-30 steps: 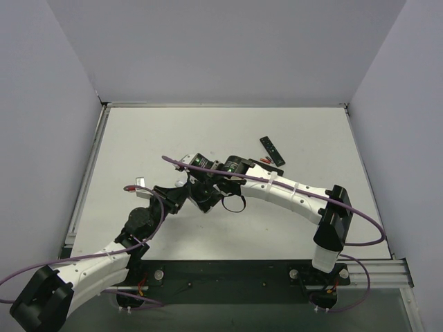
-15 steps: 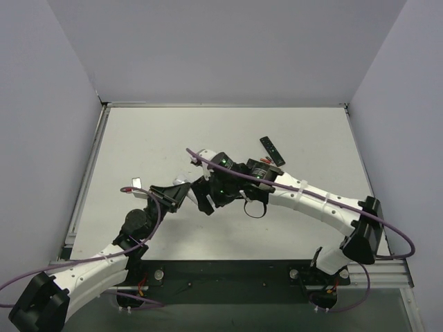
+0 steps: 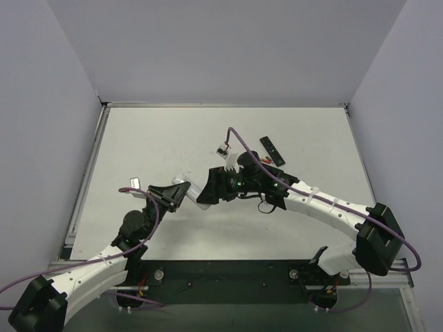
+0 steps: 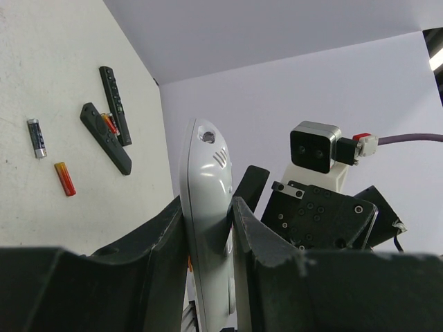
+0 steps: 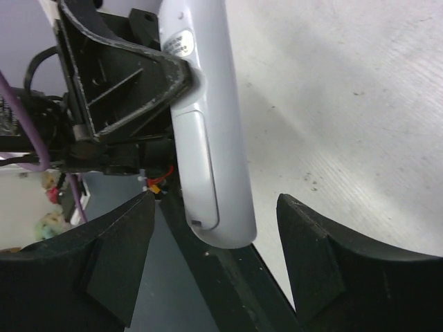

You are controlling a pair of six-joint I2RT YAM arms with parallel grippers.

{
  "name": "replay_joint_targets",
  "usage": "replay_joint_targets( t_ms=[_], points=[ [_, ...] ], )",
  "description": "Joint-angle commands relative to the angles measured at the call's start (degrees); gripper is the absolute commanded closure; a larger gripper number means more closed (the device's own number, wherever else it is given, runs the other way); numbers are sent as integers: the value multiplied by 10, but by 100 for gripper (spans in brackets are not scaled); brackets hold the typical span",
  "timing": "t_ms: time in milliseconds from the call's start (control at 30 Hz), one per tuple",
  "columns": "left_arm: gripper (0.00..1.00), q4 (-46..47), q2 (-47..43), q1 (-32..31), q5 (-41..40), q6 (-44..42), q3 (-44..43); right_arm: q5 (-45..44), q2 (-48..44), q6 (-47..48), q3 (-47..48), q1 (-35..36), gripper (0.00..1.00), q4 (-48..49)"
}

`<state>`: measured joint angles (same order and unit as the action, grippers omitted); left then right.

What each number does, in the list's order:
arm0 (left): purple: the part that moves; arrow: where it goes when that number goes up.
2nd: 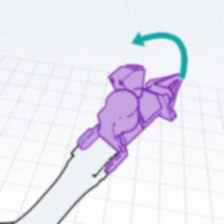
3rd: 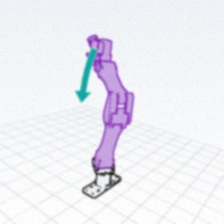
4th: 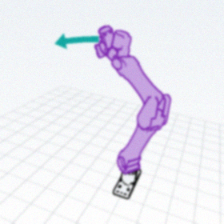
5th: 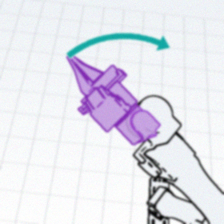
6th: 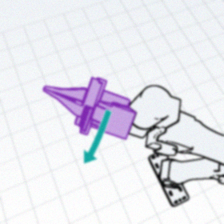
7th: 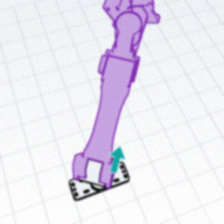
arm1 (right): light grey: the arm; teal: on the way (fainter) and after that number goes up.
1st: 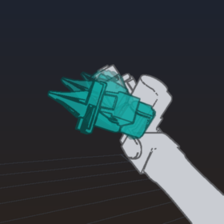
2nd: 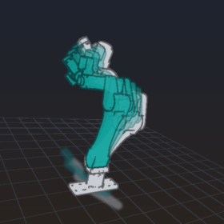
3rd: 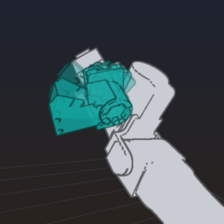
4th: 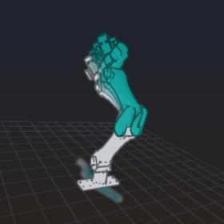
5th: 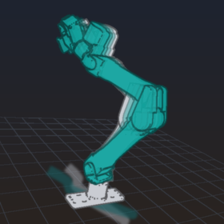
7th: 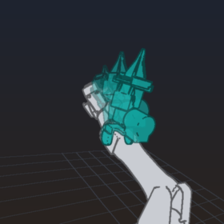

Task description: Load the batteries into the remote control

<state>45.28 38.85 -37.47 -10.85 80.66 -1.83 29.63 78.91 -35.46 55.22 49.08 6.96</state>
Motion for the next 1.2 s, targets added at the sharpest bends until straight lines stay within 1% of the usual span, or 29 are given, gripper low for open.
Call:
replay_joint_targets(
  t_ms=[0,200,233,267,300,367,400,467,500,533,600,667,700,767,800,900,967,1033,1100,1133,1167],
  points=[
    [100,47,-7,-3,7,10,22,63,6,-63,-15,-8,35,132],
    [100,60,-8,-3,7,16,22,86,22,-94,-43,-18,48,182],
    [100,62,-7,-3,7,18,22,89,26,-99,-54,-20,53,190],
    [100,64,-7,-3,7,19,22,91,29,-102,-56,-20,55,204],
    [100,68,-8,-3,7,20,22,99,31,-109,-59,-21,61,211],
    [100,74,-7,-3,7,22,22,104,38,-114,-64,-21,66,225],
    [100,75,-6,-3,7,22,23,108,40,-118,-65,-21,72,230],
    [100,79,-3,-2,9,22,22,108,43,-122,-70,-21,77,240],
    [100,80,-1,-3,11,21,21,108,44,-129,-72,-23,83,247],
    [99,81,0,-3,13,20,22,110,44,-134,-76,-25,86,264],
    [88,85,3,-3,20,16,22,112,44,-145,-86,-30,92,281],
    [78,86,5,-3,27,10,22,112,43,-157,-91,-35,95,301],
    [66,85,4,-3,29,6,22,112,42,-159,-95,-39,97,307],
    [56,75,0,-3,38,-5,9,110,41,-165,-98,-42,98,317],
    [47,69,-2,-3,41,-10,7,110,41,-167,-100,-43,99,321],
    [36,35,-11,-3,59,-37,-6,106,39,-179,-105,-47,99,341],
    [34,18,-14,-3,72,-59,-12,106,40,-184,-108,-49,100,351],
    [34,4,-15,-3,78,-78,-20,107,42,-186,-107,-50,100,355],
    [37,-21,-12,-3,81,-85,-27,108,44,-189,-107,-50,100,358],
    [43,-23,-11,-4,82,-91,-27,109,46,-191,-107,-50,100,361],
    [46,-19,-3,-4,81,-92,-27,111,48,-193,-107,-50,100,364]
  ],
)
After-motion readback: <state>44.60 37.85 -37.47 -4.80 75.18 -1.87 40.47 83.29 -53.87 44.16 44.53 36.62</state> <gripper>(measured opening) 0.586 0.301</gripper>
